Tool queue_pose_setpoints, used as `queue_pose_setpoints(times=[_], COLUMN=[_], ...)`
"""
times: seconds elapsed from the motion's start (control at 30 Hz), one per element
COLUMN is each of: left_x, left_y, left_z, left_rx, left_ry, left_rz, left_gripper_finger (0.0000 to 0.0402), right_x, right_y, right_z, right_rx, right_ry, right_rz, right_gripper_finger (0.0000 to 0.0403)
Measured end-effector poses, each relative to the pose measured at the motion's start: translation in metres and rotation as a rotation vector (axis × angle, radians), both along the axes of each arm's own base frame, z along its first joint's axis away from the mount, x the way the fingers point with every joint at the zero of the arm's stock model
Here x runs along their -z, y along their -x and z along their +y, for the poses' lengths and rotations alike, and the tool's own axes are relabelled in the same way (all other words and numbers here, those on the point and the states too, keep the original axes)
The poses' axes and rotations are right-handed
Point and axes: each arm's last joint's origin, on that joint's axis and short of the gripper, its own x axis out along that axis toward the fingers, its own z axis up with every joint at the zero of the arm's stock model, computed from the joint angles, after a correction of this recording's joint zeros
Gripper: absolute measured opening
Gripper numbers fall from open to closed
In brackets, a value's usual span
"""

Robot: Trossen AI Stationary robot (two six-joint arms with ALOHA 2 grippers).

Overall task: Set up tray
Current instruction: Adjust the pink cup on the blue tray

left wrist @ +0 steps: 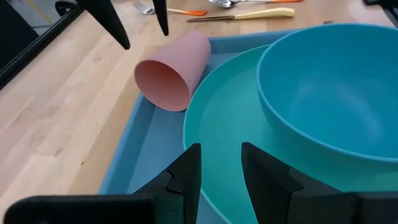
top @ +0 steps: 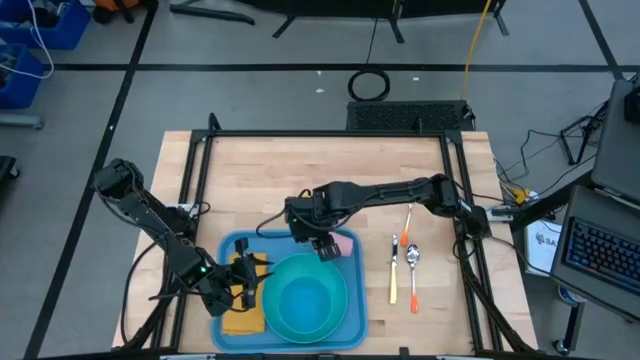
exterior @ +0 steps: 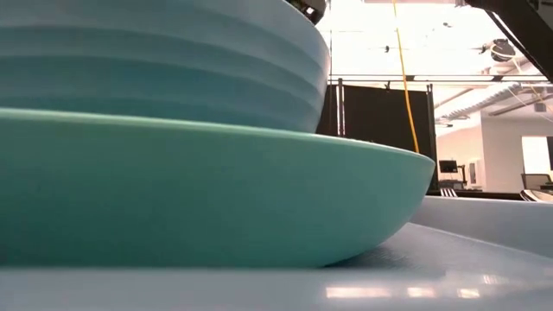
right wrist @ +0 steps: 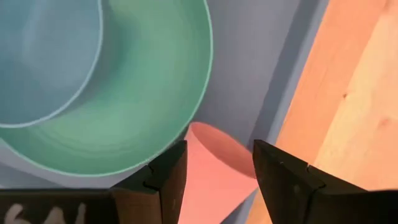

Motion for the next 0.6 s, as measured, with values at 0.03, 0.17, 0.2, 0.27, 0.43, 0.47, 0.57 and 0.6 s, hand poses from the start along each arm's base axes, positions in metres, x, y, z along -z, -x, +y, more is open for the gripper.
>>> queue_pose_setpoints(times=[0.03, 0.17, 0.2, 0.27, 0.43, 0.47, 0.57, 0.6], left_x=[0.000, -0.001, -0.002, -0.002, 0.001, 0.001, 0.002, 0.002], left_y=[0.000, -0.001, -0.002, -0.003, -0.014, -0.016, -0.022, -0.024], left_z=[0.001, 0.001, 0.002, 0.005, 0.018, 0.020, 0.028, 0.031], left_rx=[-0.004, -0.030, -0.049, -0.097, -0.146, -0.144, -0.157, -0.161], left_ry=[0.000, -0.007, -0.006, 0.008, 0.103, 0.115, 0.130, 0.127], left_rz=[-0.001, -0.026, -0.041, -0.063, -0.017, 0.002, 0.026, 0.032], left_gripper_finger=[0.0120, 0.0120, 0.0120, 0.0120, 0.0120, 0.0120, 0.0120, 0.0120], right_x=[0.000, 0.007, 0.006, 0.004, -0.014, -0.018, -0.026, -0.027], right_y=[0.001, 0.002, 0.003, 0.005, 0.015, 0.018, 0.029, 0.034], right_z=[-0.001, 0.000, 0.002, 0.007, 0.027, 0.032, 0.053, 0.062], right_rx=[0.015, 0.071, 0.081, 0.104, 0.164, 0.184, 0.231, 0.239], right_ry=[-0.001, -0.018, -0.022, -0.032, -0.045, -0.024, 0.053, 0.064], right_rz=[0.010, 0.038, 0.042, 0.049, 0.029, 0.019, -0.036, -0.057], right_gripper_finger=[0.0171, 0.0171, 0.0171, 0.0171, 0.0171, 0.0171, 0.0165, 0.0158])
